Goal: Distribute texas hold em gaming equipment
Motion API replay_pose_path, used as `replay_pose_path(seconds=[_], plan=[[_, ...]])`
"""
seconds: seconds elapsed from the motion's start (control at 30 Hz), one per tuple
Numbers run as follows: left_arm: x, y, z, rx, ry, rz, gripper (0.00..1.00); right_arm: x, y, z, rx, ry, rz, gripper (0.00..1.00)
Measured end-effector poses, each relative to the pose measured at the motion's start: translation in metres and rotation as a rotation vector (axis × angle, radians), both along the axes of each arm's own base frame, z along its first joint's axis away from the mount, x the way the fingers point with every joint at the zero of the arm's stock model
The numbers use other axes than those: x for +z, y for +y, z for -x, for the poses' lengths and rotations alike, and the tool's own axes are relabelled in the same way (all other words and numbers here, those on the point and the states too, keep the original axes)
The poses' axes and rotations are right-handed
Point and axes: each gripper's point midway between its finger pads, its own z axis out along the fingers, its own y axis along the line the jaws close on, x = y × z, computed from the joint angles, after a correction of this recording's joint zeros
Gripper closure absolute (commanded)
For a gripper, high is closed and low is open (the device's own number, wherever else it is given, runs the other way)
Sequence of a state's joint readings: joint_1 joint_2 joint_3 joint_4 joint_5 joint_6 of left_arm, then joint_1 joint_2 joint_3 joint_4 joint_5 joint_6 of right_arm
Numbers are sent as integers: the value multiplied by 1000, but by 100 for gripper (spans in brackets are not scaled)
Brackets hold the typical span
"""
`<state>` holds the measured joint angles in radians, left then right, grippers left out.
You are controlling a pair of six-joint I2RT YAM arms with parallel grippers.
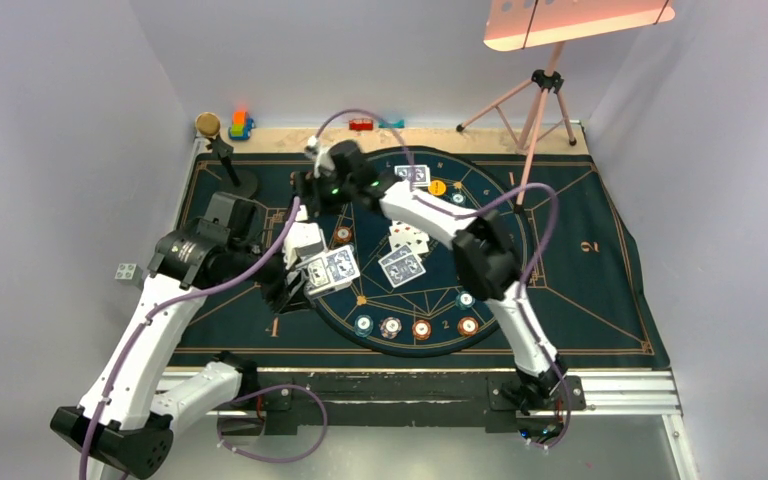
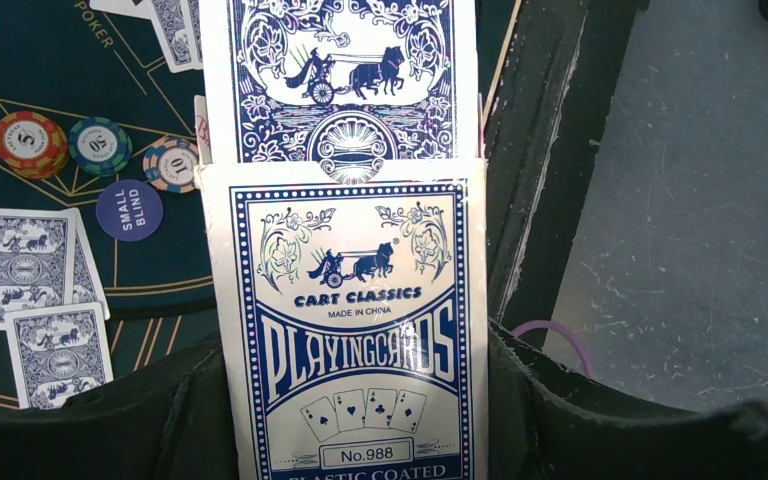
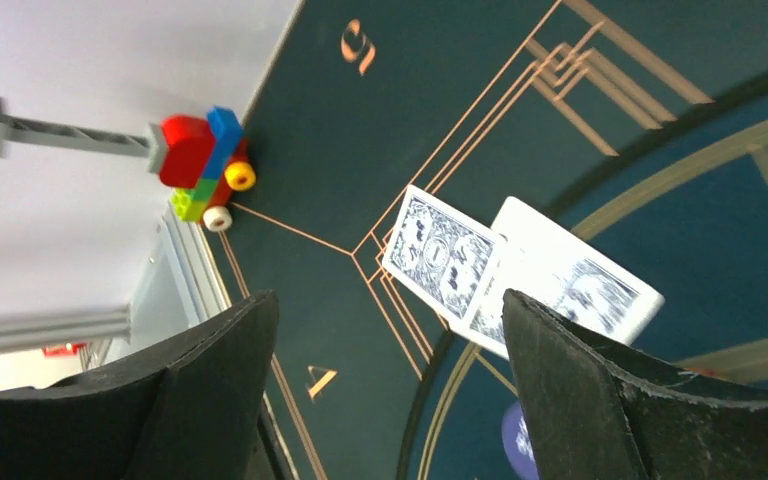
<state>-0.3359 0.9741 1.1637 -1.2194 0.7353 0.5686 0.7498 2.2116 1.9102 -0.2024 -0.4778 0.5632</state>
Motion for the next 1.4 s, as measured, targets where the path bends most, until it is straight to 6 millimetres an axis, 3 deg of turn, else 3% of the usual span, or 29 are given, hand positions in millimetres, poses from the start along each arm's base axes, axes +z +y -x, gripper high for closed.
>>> replay_pose_path(seconds=[0.1,0.17,0.23,0.43,0.73,1.1,1.2,1.4], plan=[[5,0,3,-2,-6,5,100,-51,43,18,102,57,23,9],[8,1,5,-2,-10,7,100,-85,58,28,144,99,52,8],[10,1,7,-3,-15,11,100,-106,65,34,172,133,65,7],[13,2,13,-9,-7,17,100,-90,77,29,191,82,12,4],[13,3,16,-9,4,14,100,-93,84,26,166,-22,59,2],[12,3,17,-9,11,12,100,-70,125,54,264,-211,51,2],[12,3,17,-9,13,11,100,-73,129,55,272,-220,52,2],[12,4,18,-9,15,10,100,-88,119,43,247,-192,96,2]])
